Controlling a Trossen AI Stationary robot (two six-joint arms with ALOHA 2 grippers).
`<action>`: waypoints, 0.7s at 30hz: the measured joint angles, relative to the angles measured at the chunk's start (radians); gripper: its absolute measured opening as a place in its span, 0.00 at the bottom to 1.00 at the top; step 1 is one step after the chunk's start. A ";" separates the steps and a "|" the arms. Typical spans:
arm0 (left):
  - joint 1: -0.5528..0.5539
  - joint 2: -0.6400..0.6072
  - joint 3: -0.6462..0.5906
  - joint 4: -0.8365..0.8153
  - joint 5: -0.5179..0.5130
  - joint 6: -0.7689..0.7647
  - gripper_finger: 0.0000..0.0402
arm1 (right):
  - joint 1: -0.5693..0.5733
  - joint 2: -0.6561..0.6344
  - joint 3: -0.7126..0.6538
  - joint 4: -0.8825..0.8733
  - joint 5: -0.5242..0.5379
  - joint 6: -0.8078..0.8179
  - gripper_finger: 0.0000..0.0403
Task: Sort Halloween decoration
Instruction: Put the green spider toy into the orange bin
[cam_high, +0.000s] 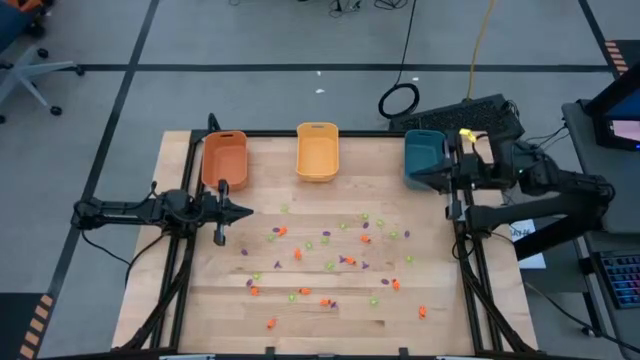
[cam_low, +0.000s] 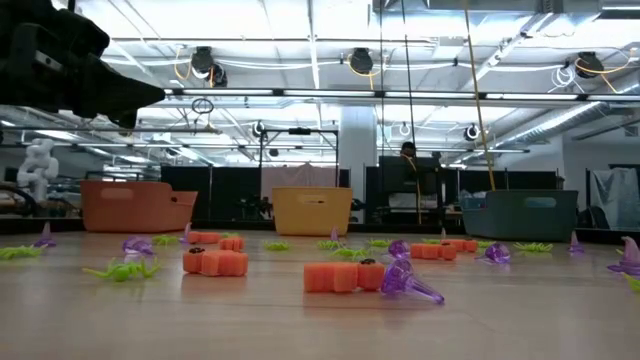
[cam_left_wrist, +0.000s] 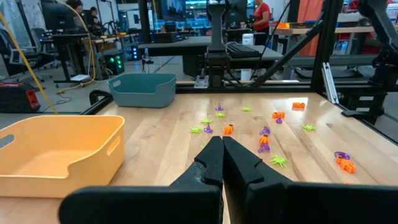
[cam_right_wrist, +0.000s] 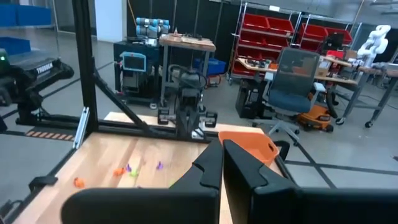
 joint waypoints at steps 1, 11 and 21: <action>0.000 0.000 0.000 0.000 0.000 0.000 0.00 | 0.000 0.021 0.034 -0.018 0.000 0.000 0.00; 0.000 0.000 0.000 0.003 -0.006 0.000 0.00 | 0.000 0.185 0.247 -0.079 0.000 0.004 0.00; 0.000 0.000 0.000 0.031 -0.006 -0.003 0.00 | 0.000 0.244 0.261 -0.120 -0.001 0.004 0.00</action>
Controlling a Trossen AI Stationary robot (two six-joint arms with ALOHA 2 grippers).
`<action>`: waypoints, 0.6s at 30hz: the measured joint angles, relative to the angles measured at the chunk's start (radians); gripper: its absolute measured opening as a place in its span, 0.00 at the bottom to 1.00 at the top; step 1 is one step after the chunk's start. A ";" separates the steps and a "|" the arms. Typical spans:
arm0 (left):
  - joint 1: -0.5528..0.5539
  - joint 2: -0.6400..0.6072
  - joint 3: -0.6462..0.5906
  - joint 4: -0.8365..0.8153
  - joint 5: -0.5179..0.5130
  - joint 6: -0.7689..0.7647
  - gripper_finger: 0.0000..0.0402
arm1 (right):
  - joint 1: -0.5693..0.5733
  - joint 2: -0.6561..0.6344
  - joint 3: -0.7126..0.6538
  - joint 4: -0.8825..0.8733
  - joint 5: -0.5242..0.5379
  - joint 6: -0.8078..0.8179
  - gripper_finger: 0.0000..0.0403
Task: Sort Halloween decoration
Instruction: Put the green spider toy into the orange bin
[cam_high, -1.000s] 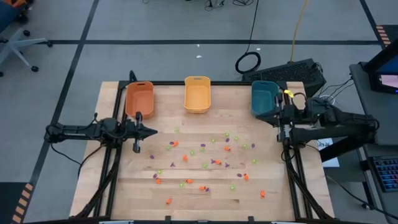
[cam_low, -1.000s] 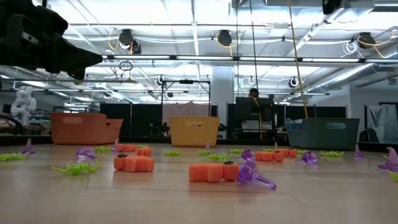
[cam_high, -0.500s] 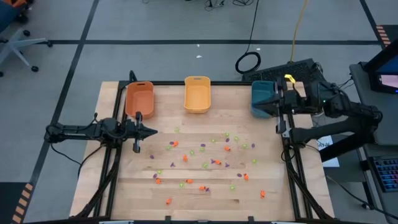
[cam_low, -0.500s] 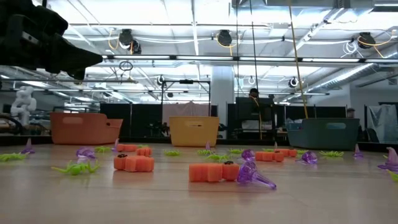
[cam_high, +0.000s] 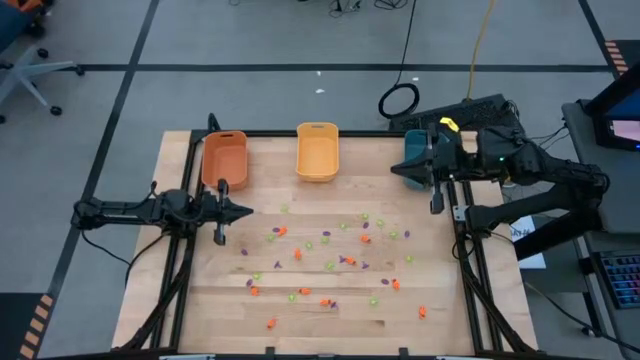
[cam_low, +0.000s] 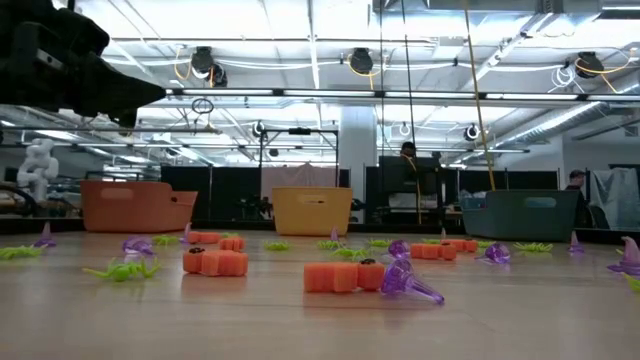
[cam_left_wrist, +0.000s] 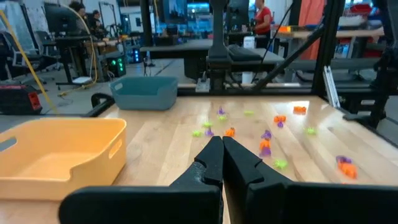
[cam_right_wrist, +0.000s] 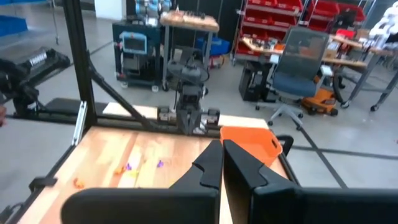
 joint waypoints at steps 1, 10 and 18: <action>0.000 0.000 0.000 0.022 -0.001 -0.016 0.00 | 0.000 0.003 0.000 -0.007 0.000 0.000 0.00; 0.000 0.032 0.118 0.039 -0.100 -0.147 0.00 | 0.000 0.003 0.000 -0.091 0.000 0.000 0.00; 0.000 0.238 0.449 -0.166 -0.163 -0.071 0.00 | 0.000 0.004 0.000 -0.199 0.001 0.000 0.00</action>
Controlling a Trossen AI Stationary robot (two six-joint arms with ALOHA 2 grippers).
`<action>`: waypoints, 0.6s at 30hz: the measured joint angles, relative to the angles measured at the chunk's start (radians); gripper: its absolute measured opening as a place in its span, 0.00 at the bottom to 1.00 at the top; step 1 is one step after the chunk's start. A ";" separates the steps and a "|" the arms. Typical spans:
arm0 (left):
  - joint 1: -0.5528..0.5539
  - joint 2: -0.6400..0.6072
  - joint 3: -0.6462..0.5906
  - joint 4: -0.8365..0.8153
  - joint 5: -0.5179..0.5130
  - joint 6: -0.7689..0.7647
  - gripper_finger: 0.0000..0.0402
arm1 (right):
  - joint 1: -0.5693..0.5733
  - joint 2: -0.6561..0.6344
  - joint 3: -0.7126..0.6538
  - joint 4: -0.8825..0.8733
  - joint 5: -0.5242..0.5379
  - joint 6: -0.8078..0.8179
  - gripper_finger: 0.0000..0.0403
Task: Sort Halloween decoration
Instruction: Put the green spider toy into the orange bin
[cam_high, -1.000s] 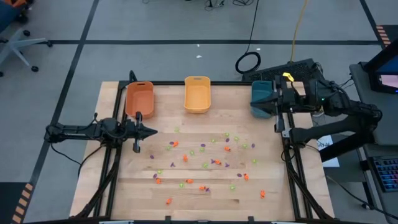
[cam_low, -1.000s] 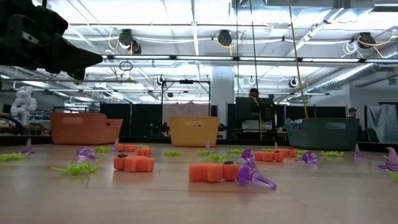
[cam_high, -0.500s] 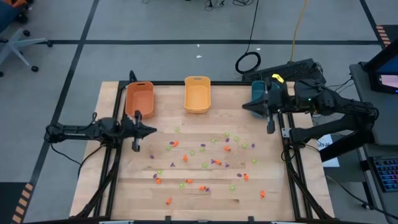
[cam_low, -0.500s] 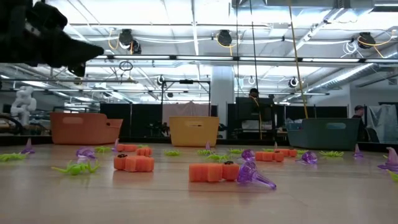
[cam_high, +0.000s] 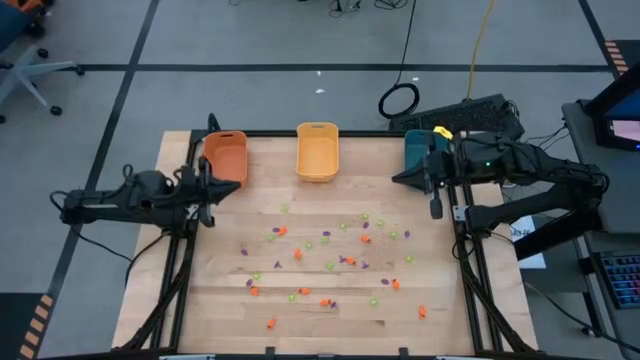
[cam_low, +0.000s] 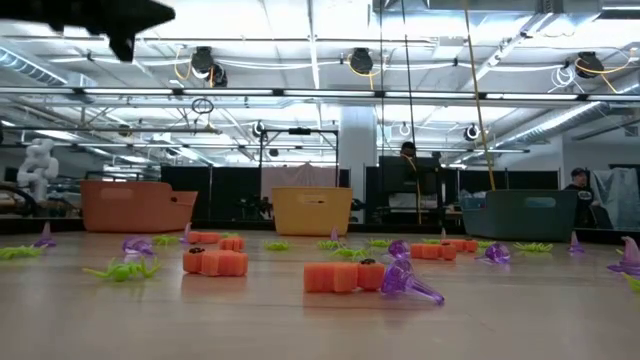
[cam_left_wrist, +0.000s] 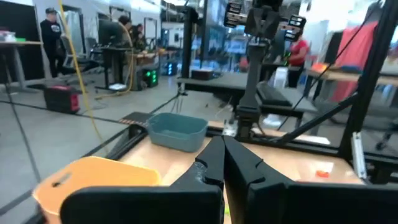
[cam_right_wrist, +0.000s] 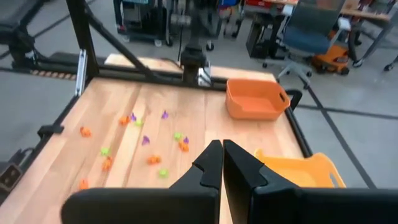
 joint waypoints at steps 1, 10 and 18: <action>0.000 0.036 0.046 -0.016 -0.005 0.017 0.00 | 0.000 0.000 0.000 -0.008 0.002 0.000 0.00; 0.000 0.330 0.378 -0.022 -0.092 0.034 0.00 | 0.000 0.000 0.000 -0.093 0.006 0.000 0.00; 0.000 0.579 0.621 -0.050 0.045 0.107 0.00 | 0.000 0.000 0.000 -0.132 0.004 0.000 0.00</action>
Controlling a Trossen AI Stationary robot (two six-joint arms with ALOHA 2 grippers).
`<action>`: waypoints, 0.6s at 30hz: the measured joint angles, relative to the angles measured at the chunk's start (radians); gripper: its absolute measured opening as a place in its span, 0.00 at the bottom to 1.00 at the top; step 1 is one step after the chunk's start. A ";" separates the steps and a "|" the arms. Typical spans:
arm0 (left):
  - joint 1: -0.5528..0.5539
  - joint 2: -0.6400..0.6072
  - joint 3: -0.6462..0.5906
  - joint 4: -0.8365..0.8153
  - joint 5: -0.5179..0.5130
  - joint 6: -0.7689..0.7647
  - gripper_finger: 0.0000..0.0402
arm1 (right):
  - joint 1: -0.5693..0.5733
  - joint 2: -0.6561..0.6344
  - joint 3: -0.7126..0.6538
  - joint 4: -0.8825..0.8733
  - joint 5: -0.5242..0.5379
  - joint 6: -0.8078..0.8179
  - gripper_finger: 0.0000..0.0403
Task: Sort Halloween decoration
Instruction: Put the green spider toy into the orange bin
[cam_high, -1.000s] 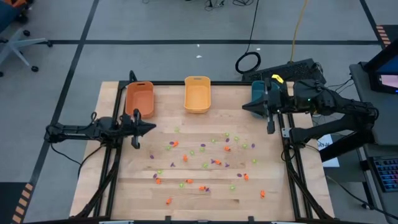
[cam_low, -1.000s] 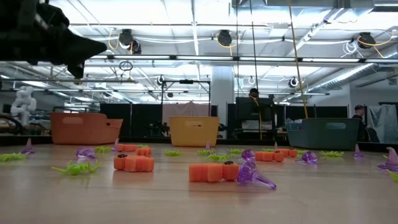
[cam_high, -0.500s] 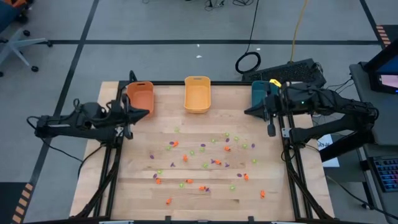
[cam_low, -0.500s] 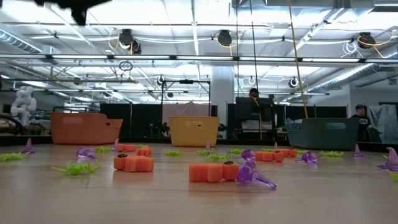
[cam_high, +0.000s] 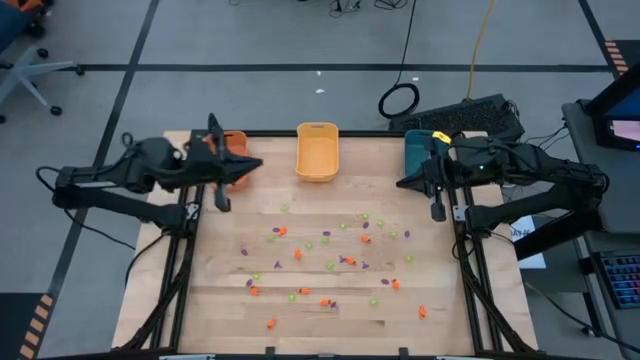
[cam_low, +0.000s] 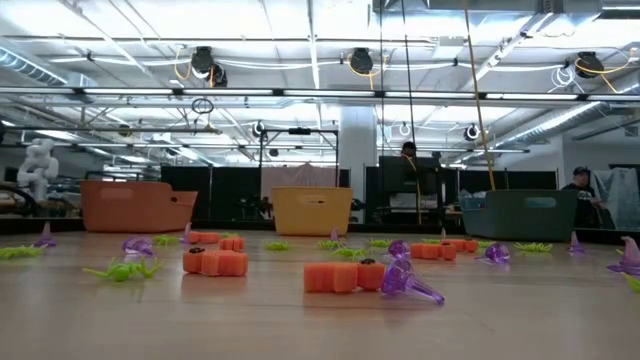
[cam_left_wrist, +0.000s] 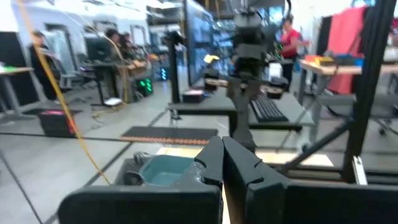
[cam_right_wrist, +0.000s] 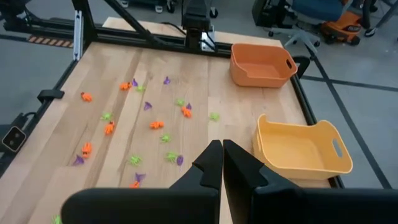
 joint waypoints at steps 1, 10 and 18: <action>0.000 0.031 0.026 -0.011 0.010 0.000 0.00 | 0.000 0.000 0.000 -0.008 0.000 0.000 0.00; 0.000 0.254 0.159 -0.022 0.046 -0.002 0.00 | 0.000 0.000 0.000 -0.146 -0.005 0.101 0.00; -0.009 0.373 0.183 -0.016 0.049 -0.027 0.00 | 0.000 0.000 0.000 -0.224 -0.005 0.208 0.00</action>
